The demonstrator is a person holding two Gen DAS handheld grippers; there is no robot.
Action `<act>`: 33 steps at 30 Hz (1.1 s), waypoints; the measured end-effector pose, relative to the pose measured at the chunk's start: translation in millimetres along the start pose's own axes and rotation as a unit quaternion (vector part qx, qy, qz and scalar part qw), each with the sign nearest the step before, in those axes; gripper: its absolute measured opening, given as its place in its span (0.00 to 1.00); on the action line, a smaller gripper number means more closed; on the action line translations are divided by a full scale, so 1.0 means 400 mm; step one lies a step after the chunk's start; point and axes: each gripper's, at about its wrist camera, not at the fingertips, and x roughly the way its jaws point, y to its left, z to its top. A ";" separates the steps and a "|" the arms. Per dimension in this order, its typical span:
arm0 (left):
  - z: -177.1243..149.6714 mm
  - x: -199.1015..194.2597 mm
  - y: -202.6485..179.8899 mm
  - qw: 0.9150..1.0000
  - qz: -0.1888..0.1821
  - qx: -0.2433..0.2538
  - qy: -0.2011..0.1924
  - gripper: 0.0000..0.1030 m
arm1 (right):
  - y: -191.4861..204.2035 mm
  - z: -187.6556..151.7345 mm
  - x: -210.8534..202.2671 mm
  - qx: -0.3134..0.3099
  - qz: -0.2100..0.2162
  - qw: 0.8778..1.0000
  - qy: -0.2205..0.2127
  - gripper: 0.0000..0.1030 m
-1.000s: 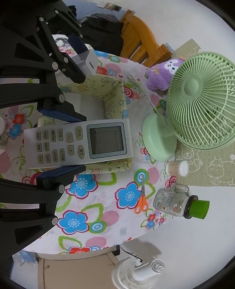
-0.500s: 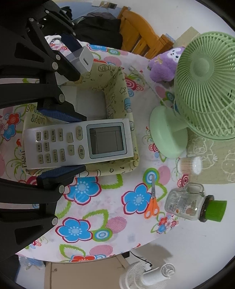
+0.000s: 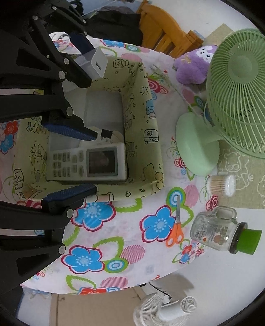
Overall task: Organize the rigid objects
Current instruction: 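Lower both items into the box and open both tools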
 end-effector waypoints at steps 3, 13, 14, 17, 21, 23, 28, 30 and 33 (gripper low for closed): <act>0.006 0.007 -0.003 1.000 -0.002 0.001 0.001 0.47 | -0.005 -0.001 -0.010 0.000 0.003 1.000 0.002 0.48; 0.035 0.051 -0.028 1.000 -0.009 0.008 0.006 0.47 | -0.021 0.001 -0.075 -0.026 -0.019 0.998 -0.047 0.69; 0.039 0.055 -0.031 1.000 -0.010 0.010 0.006 0.47 | -0.026 0.003 -0.072 -0.026 -0.017 0.999 -0.045 0.69; 0.048 0.067 -0.040 1.000 -0.012 0.012 0.007 0.47 | -0.040 0.006 -0.060 -0.019 -0.019 0.999 -0.041 0.69; 0.057 0.087 -0.049 1.000 -0.016 0.014 0.013 0.47 | -0.057 0.009 -0.044 -0.010 -0.017 0.999 -0.035 0.69; 0.059 0.097 -0.053 1.000 -0.017 0.015 0.017 0.47 | -0.060 0.009 -0.037 -0.008 -0.018 0.999 -0.033 0.69; 0.065 0.108 -0.056 1.000 -0.011 0.011 0.015 0.52 | -0.070 0.012 -0.014 0.001 -0.017 1.000 -0.024 0.69; 0.069 0.106 -0.052 1.000 -0.005 0.008 0.012 0.67 | -0.072 0.012 -0.012 0.003 -0.019 1.000 -0.025 0.69; 0.073 0.092 -0.044 1.000 -0.008 0.003 0.001 0.72 | -0.078 0.011 -0.010 0.007 -0.016 1.000 -0.023 0.69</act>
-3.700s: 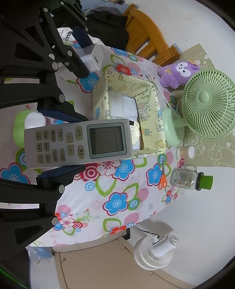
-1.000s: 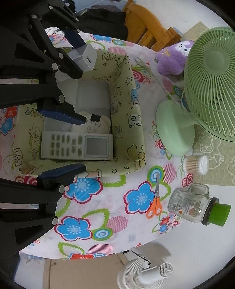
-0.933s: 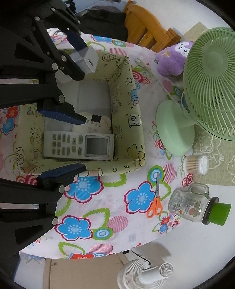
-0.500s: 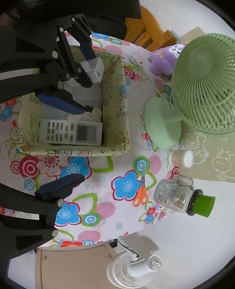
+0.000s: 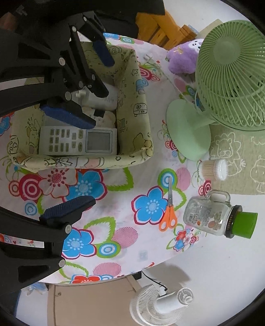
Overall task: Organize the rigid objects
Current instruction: 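Lower both items into the box and open both tools, then withdraw both tools from the box toward the remaining items on the table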
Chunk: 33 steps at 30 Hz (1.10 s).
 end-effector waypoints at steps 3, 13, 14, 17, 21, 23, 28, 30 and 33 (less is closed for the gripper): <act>0.000 -0.013 0.005 1.000 -0.002 -0.002 -0.003 0.73 | -0.003 -0.004 0.000 0.004 0.002 1.000 0.003 0.69; -0.028 -0.091 0.014 1.000 0.007 0.008 -0.022 0.81 | -0.001 -0.025 -0.049 0.007 0.004 1.000 -0.015 0.69; -0.033 -0.097 0.015 1.000 0.008 0.008 -0.024 0.81 | 0.000 -0.029 -0.056 0.007 0.006 1.000 -0.017 0.69; -0.047 -0.119 0.024 1.000 0.009 0.005 -0.028 0.83 | 0.004 -0.041 -0.074 0.007 0.004 1.000 -0.024 0.74; -0.069 -0.151 0.033 0.999 0.012 0.005 -0.035 0.85 | 0.012 -0.060 -0.103 0.004 0.005 0.999 -0.035 0.79; -0.082 -0.166 0.039 0.999 0.015 0.005 -0.038 0.85 | 0.015 -0.071 -0.116 0.004 0.006 0.999 -0.039 0.80; -0.109 -0.198 0.051 0.999 0.015 0.002 -0.041 0.88 | 0.025 -0.095 -0.146 0.001 0.009 0.999 -0.048 0.84; -0.119 -0.209 0.054 0.999 0.016 0.002 -0.043 0.89 | 0.028 -0.106 -0.158 0.000 0.008 0.999 -0.050 0.86; -0.134 -0.228 0.057 0.999 0.018 0.002 -0.047 0.90 | 0.033 -0.122 -0.175 -0.001 0.010 0.999 -0.053 0.87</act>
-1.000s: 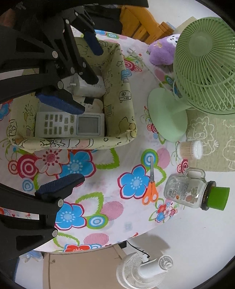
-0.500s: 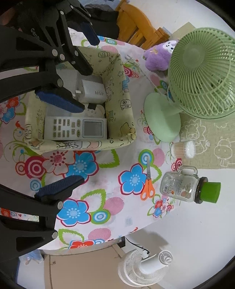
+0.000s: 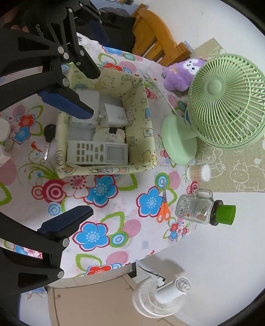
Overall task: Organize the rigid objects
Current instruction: 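Withdraw both tools from the box toward the remaining items on the table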
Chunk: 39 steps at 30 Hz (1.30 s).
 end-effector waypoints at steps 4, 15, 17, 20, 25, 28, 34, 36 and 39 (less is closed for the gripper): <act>-0.018 -0.027 0.003 1.000 0.000 -0.001 -0.004 0.90 | 0.005 -0.016 -0.022 -0.001 0.000 1.000 -0.004 0.88; -0.068 -0.085 0.013 1.000 -0.009 0.001 -0.013 0.92 | 0.019 -0.067 -0.086 -0.011 0.002 1.000 -0.020 0.88; -0.076 -0.094 0.018 1.000 -0.011 0.002 -0.014 0.92 | 0.023 -0.073 -0.096 -0.013 0.000 1.000 -0.023 0.88; -0.089 -0.109 0.024 1.000 -0.014 0.005 -0.017 0.93 | 0.026 -0.086 -0.108 -0.010 0.000 1.000 -0.024 0.88; -0.110 -0.124 0.028 1.000 -0.016 0.013 -0.021 0.94 | 0.034 -0.113 -0.128 -0.007 0.003 1.000 -0.025 0.88; -0.126 -0.129 0.030 0.999 -0.022 0.016 -0.021 0.94 | 0.034 -0.129 -0.132 -0.004 0.006 1.000 -0.021 0.88; -0.152 -0.135 0.021 0.999 -0.037 0.027 -0.019 0.97 | 0.026 -0.164 -0.137 0.007 -0.006 1.000 -0.017 0.88; -0.162 -0.135 0.015 0.998 -0.041 0.032 -0.018 0.97 | 0.021 -0.177 -0.138 0.011 -0.007 1.000 -0.016 0.88; -0.175 -0.135 0.008 0.998 -0.045 0.035 -0.016 0.98 | 0.015 -0.194 -0.142 0.012 -0.010 1.000 -0.017 0.88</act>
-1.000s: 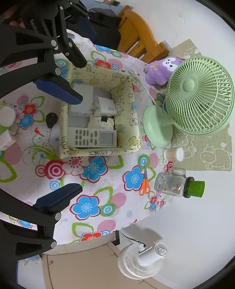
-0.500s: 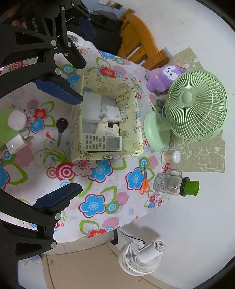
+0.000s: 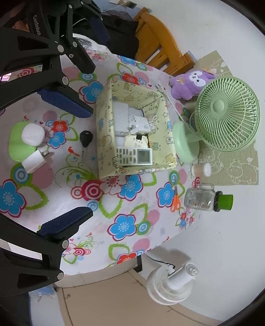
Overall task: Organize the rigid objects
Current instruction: 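Withdraw both tools from the box toward the remaining items on the table, then grasp the white round item with the left tool while the right tool grasps the white block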
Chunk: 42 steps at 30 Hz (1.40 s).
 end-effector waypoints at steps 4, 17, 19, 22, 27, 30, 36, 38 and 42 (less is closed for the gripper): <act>-0.017 -0.002 -0.011 1.000 -0.006 -0.001 0.002 0.98 | -0.010 -0.017 -0.009 -0.001 0.000 1.000 -0.006 0.88; -0.096 0.012 -0.065 1.000 0.001 -0.012 0.009 0.99 | -0.060 -0.081 0.001 -0.027 0.026 0.999 -0.011 0.88; -0.109 0.017 -0.073 1.000 0.004 -0.015 0.013 0.99 | -0.069 -0.093 0.005 -0.032 0.029 0.999 -0.009 0.88; -0.127 0.026 -0.083 1.000 0.007 -0.021 0.021 0.99 | -0.077 -0.107 0.011 -0.039 0.032 0.999 -0.005 0.88; -0.161 0.038 -0.091 0.999 0.014 -0.027 0.029 0.99 | -0.084 -0.129 0.021 -0.053 0.036 0.998 0.000 0.88; -0.179 0.048 -0.093 0.999 0.018 -0.030 0.035 0.98 | -0.083 -0.145 0.029 -0.060 0.040 0.997 0.004 0.88; -0.216 0.069 -0.096 0.998 0.024 -0.031 0.043 0.98 | -0.078 -0.175 0.054 -0.074 0.043 0.996 0.014 0.85; -0.228 0.075 -0.098 0.998 0.027 -0.029 0.044 0.98 | -0.077 -0.184 0.061 -0.077 0.044 0.996 0.019 0.84; -0.252 0.089 -0.098 0.998 0.033 -0.020 0.046 0.98 | -0.073 -0.209 0.081 -0.082 0.051 0.995 0.031 0.81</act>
